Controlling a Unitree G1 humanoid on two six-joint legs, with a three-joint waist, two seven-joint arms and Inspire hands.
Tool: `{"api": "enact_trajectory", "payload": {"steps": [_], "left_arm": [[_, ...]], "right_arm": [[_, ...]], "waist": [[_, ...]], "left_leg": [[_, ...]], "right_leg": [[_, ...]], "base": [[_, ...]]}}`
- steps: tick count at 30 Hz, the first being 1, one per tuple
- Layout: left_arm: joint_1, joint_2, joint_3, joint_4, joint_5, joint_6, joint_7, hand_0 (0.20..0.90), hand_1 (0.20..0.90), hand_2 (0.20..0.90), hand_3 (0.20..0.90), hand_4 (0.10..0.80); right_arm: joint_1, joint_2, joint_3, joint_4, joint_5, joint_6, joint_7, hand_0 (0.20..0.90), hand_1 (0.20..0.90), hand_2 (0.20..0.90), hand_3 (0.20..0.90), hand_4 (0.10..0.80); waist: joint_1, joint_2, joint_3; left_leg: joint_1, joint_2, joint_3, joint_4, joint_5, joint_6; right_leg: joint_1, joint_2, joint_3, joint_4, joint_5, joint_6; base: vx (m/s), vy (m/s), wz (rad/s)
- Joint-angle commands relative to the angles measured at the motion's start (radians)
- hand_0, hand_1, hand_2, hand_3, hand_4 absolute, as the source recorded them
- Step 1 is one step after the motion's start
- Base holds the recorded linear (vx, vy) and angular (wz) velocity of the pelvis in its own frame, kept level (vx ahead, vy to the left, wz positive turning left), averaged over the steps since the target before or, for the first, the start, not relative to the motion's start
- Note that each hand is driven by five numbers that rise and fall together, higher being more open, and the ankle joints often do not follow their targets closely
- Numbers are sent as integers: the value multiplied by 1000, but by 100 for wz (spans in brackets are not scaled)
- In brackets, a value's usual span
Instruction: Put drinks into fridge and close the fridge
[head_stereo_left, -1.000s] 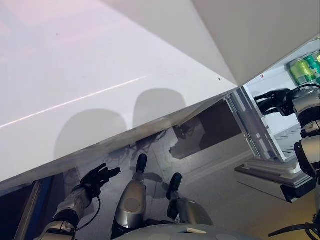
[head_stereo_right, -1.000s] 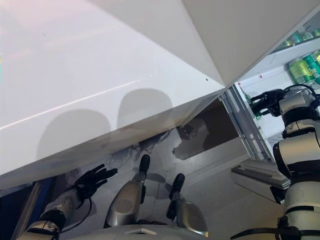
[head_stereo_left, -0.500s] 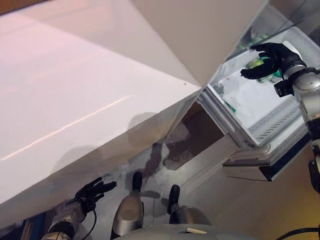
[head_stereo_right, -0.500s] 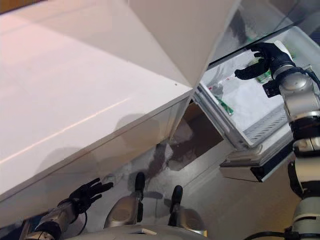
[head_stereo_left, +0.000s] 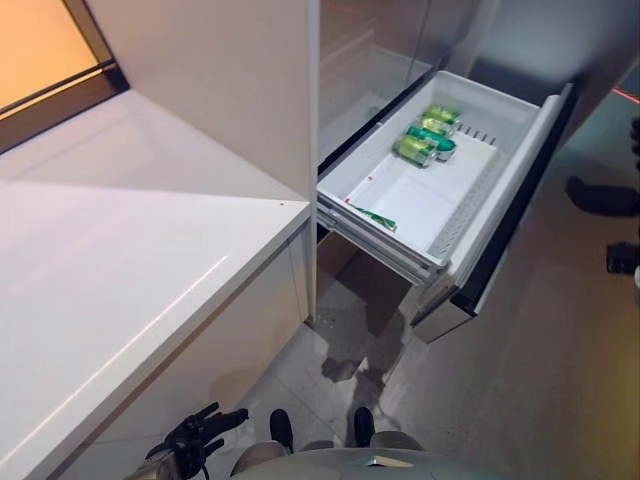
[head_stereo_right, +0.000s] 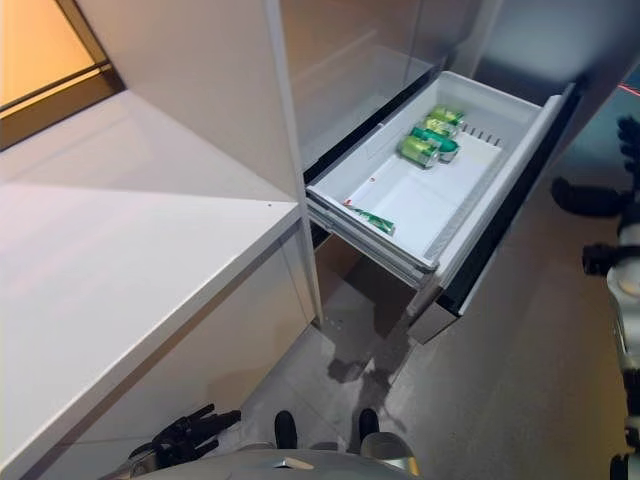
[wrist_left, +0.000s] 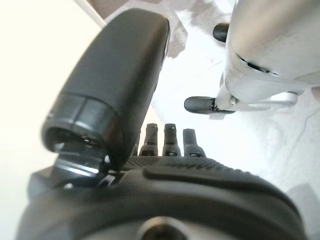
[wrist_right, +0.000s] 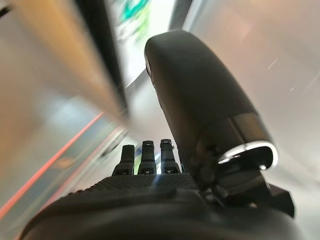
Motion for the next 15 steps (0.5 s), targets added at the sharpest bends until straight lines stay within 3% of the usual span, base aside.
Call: {"api": "enact_trajectory", "payload": {"steps": [1,7,15], "left_arm": [[5,34,21,63,49,-20,5,900,900,900,900,800],[0,23,18,45,34,-20,29,900,900,900,900,800],[-113,35,-60,-46,-74,-44,107,900,900,900,900,800]], "right_arm": [[-5,2,-85,-35,-17,-117,-13,900,900,900,900,800],[52,48,-72,-15,6,-112,30,900,900,900,900,800],[-103,45,102,48,62,-140,-13,900,900,900,900,800]], "waist": [[16,-4,-46],[1,1,14],[31,11,144]], "left_leg": [[2,-52,-105,193,-223,65],[-54,-69,-107,357,-297,83],[-308,-77,-108,623,-358,107]], "right_leg": [[-85,27,-3,267,-120,-10],[-114,21,-4,372,-185,-42],[-314,-3,-36,625,-253,-95]], "base": [[140,-36,-10],[79,-19,-8],[-187,-5,5]]}}
